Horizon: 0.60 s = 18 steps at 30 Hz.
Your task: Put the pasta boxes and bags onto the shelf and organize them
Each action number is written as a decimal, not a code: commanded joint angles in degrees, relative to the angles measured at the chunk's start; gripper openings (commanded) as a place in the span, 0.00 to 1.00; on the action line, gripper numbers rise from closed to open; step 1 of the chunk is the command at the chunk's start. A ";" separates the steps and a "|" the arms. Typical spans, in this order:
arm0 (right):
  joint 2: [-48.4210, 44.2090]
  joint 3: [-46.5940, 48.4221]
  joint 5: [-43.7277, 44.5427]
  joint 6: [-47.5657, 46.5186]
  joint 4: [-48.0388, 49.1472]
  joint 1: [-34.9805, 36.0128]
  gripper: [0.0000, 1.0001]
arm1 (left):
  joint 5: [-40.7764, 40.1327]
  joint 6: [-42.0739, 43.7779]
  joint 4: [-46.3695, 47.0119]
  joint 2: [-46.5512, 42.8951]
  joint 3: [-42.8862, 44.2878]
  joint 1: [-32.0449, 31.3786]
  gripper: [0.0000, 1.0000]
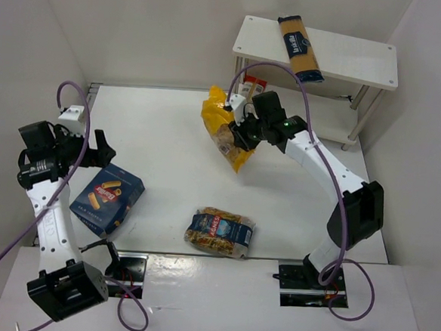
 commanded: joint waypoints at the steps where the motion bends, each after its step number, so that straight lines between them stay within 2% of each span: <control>1: -7.72 -1.21 6.59 -2.13 9.09 0.32 0.00 | -1.90 1.36 1.15 -2.61 -2.16 0.74 1.00; 8: -11.94 -5.35 19.24 -4.50 11.38 0.32 0.00 | -3.04 1.36 2.29 -6.21 -4.28 2.49 1.00; 18: -17.05 -8.51 40.07 -10.47 14.10 1.99 0.00 | -3.04 1.36 3.35 -6.74 -5.34 3.02 1.00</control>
